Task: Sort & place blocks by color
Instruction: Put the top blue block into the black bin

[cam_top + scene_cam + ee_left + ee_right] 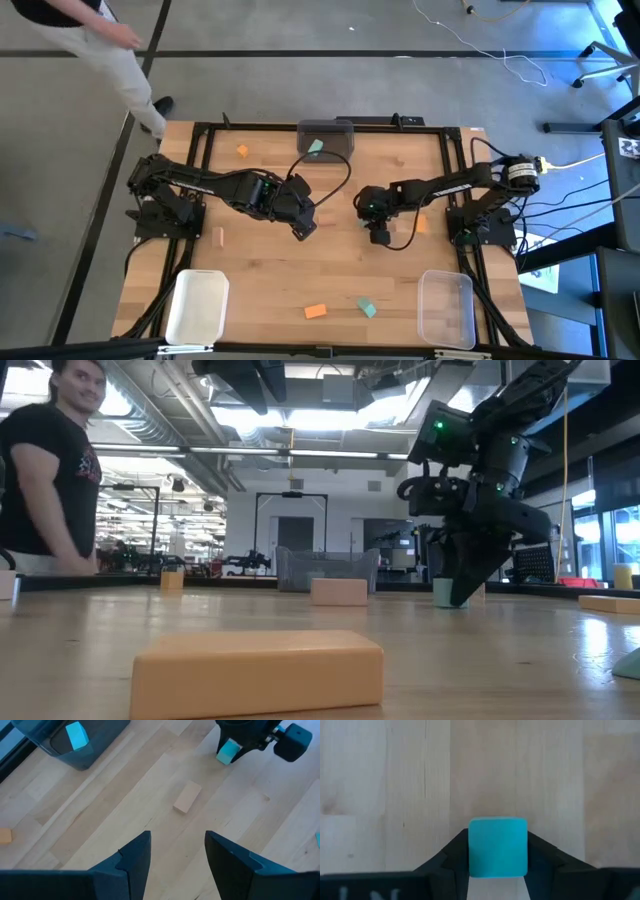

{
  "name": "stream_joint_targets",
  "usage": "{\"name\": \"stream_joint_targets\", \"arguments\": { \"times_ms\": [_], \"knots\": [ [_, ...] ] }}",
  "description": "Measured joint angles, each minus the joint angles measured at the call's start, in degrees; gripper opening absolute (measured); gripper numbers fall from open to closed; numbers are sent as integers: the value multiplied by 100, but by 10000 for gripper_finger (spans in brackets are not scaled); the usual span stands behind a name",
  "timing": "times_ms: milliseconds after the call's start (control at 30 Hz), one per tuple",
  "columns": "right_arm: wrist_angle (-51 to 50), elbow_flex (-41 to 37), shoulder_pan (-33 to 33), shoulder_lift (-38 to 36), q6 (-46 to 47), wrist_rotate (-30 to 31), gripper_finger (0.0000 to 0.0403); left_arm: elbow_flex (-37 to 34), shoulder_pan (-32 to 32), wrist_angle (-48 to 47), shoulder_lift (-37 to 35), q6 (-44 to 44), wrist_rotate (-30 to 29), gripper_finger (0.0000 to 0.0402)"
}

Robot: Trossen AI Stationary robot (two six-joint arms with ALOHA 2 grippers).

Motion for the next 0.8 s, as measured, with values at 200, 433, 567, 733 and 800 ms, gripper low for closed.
{"name": "stream_joint_targets", "arguments": {
  "times_ms": [200,433,567,733,800],
  "knots": [
    [37,9,-124,-429,241,206,133,0,0,0,0,0,-3,179],
    [-71,437,-395,-677,603,471,133,0,0,-1,0,-7,-154,179],
    [-216,1098,-533,-677,299,960,133,0,46,-2,0,-13,-277,179],
    [-288,1982,-967,-643,71,1110,133,0,179,-2,0,-21,-290,179],
    [-481,2270,-1189,-573,-69,1111,133,0,230,-2,0,-22,-289,179]
  ]
}}
